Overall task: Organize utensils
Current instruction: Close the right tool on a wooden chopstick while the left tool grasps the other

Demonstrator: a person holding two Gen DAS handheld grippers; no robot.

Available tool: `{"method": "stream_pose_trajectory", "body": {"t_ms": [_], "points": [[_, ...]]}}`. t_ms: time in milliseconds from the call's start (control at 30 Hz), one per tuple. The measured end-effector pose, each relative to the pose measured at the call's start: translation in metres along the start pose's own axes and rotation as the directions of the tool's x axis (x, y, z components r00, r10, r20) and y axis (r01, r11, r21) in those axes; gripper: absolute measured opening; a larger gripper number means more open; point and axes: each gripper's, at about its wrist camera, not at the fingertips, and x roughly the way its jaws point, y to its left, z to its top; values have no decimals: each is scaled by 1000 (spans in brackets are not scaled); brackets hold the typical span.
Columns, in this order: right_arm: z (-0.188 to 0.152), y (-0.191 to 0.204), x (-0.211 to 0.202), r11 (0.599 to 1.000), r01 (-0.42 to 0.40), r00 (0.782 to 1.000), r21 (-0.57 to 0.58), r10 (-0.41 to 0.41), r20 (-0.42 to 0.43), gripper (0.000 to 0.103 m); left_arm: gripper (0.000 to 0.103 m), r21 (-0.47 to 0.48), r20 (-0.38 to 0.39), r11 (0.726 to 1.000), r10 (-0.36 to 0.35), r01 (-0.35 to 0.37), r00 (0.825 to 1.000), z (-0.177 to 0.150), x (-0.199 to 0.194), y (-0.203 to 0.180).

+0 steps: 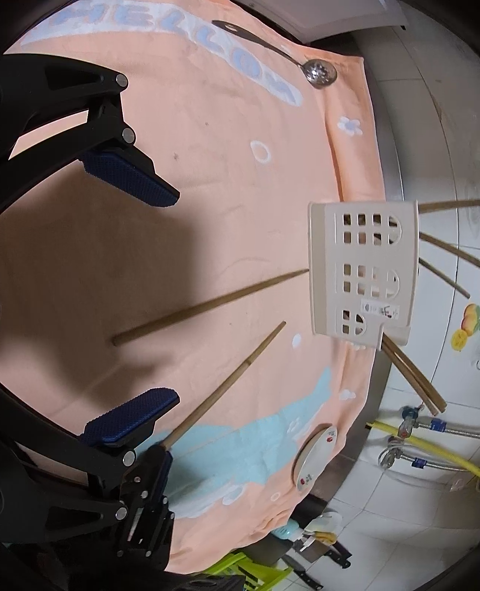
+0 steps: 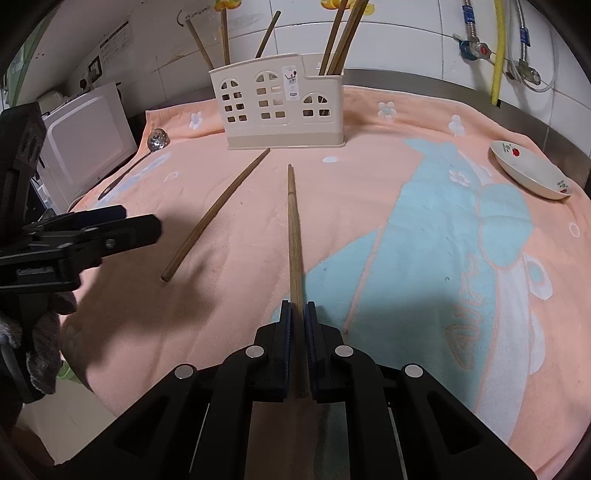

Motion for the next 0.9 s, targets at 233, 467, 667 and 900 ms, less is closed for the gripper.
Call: {"method": "stream_pose_trajectory", "body": {"t_ms": [233, 467, 667, 900], "points": [[-3, -6, -2, 1000, -10, 1000, 17, 10, 5, 7, 88, 11, -16, 1000, -3, 4, 1000, 8, 16, -11], [-3, -8, -2, 1000, -19, 1000, 22, 19, 10, 7, 49, 10, -58, 1000, -20, 20, 998, 6, 31, -15], [-4, -8, -2, 999, -22, 1000, 23, 22, 11, 7, 23, 5, -77, 999, -32, 32, 997, 3, 37, -16], [-4, -8, -3, 1000, -23, 1000, 21, 23, 12, 7, 18, -1, -90, 1000, -26, 26, 996, 2, 41, -16]]}}
